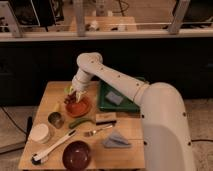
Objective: Place grapes in red bowl
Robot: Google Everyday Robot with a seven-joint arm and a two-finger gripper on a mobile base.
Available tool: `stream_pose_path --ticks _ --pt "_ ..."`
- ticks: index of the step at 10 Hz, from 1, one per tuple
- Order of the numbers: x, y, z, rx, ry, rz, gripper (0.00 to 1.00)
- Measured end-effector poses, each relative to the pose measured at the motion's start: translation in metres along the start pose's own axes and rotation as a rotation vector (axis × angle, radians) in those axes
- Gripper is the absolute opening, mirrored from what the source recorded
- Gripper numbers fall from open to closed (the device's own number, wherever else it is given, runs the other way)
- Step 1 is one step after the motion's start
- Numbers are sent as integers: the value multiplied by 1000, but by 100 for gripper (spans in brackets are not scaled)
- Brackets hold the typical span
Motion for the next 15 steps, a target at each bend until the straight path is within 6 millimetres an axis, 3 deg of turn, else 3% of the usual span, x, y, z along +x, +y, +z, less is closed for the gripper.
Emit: stream_pose_path --ticks 4,13,15 --pt "-6 -6 15 -8 -86 -52 0" --pt "3 -3 30 -1 -172 -45 1" --pt "7 -3 31 6 -180 -29 16"
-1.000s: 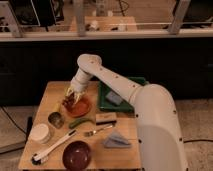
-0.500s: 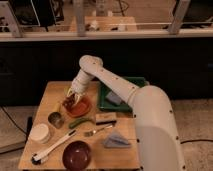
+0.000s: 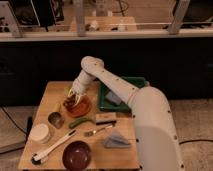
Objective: Place grapes in red bowl
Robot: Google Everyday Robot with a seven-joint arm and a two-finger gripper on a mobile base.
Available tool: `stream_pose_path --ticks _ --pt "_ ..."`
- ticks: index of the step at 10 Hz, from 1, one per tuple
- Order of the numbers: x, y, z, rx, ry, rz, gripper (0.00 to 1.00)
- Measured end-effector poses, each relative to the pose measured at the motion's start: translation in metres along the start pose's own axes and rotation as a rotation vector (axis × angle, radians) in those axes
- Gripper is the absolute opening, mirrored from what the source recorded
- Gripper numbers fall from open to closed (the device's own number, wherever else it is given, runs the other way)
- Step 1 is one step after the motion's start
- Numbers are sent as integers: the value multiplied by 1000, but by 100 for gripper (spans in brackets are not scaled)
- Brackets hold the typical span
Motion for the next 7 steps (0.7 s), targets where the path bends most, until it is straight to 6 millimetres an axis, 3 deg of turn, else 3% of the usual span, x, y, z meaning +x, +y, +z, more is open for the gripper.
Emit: stream_pose_path --ticks 6,7 --pt "6 3 -3 18 -7 19 73" --pt "7 4 -4 20 -6 19 77"
